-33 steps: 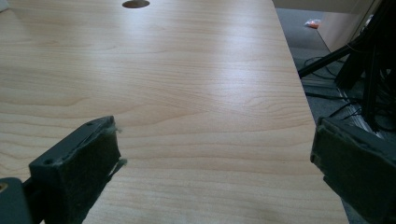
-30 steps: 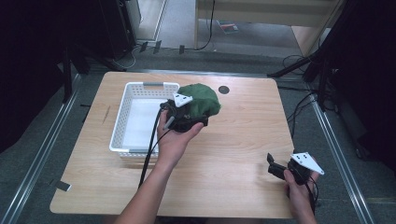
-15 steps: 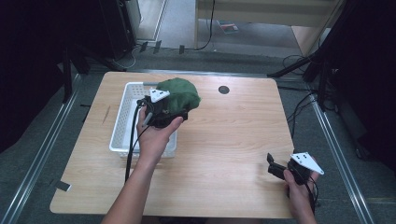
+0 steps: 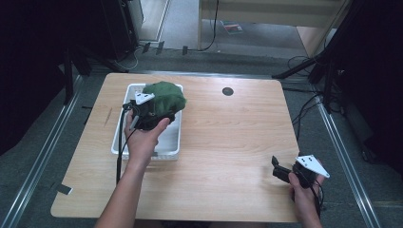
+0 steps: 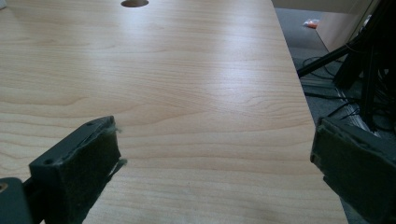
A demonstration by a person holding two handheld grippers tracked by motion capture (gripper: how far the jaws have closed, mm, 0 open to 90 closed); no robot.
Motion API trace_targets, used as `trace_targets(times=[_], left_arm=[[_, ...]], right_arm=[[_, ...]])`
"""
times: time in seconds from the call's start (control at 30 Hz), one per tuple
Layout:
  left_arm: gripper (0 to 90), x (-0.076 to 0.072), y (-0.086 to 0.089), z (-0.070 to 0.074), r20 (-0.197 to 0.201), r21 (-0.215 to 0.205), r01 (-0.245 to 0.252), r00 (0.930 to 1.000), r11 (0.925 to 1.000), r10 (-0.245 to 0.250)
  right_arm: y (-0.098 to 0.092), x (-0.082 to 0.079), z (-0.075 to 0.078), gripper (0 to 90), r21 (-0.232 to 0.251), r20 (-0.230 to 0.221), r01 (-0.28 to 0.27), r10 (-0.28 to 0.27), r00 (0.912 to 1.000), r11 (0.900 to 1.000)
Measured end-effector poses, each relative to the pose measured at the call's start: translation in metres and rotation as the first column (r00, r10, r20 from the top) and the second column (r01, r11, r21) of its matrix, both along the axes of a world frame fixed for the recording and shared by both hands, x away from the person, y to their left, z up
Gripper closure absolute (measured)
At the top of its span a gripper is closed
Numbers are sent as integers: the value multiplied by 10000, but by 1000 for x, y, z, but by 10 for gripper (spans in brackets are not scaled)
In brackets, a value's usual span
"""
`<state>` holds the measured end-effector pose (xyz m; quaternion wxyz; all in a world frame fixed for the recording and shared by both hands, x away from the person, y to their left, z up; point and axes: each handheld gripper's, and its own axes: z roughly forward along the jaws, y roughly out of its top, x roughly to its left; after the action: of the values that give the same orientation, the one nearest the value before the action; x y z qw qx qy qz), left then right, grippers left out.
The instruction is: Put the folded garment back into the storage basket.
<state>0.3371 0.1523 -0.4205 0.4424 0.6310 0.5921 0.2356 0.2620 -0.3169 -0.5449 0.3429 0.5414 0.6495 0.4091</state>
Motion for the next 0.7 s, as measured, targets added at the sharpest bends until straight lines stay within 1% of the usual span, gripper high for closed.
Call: trace_targets(times=[0.17, 0.23, 0.3, 0.4, 0.43, 0.47, 0.5, 0.53, 0.6, 0.7], left_arm=[[260, 8, 11, -8, -127, 55, -346, 9993, 9994, 346], [260, 11, 14, -12, -254, 102, -403, 9989, 9991, 405], [260, 14, 18, -18, -371, 130, -566, 9977, 9983, 570], [260, 18, 24, -27, -631, 62, -732, 9953, 9973, 735], [260, 19, 25, -30, -741, -37, -776, 9943, 9970, 771], [260, 21, 26, -33, -861, 2, -838, 9928, 9965, 835], [259, 22, 26, -36, -957, 153, -911, 9911, 9957, 921], [259, 23, 27, -39, -1060, 218, -960, 9895, 9951, 978], [259, 26, 29, -42, -1180, 146, -1001, 9878, 9949, 1012], [259, 28, 31, -46, -1318, 196, -1058, 9854, 9942, 1075]], right_arm=[[0, 0, 0, 16, -5, 2, 13, -13, 10000, 10000], [0, 0, 0, 16, -12, -3, 14, -14, 10000, 10000], [0, 0, 0, 16, -18, -4, 9, -9, 10000, 10000], [0, 0, 0, 16, 7, 4, 10, -10, 10000, 10000], [0, 0, 0, 16, 6, 4, 2, -2, 10000, 10000], [0, 0, 0, 16, 3, 4, -1, 1, 10000, 10000], [0, 0, 0, 16, -4, 2, -2, 2, 10000, 10000], [0, 0, 0, 16, -7, -2, 3, -3, 10000, 10000], [0, 0, 0, 16, -5, 5, -10, 10, 10000, 10000], [0, 0, 0, 16, -6, 1, 1, -1, 10000, 10000]])
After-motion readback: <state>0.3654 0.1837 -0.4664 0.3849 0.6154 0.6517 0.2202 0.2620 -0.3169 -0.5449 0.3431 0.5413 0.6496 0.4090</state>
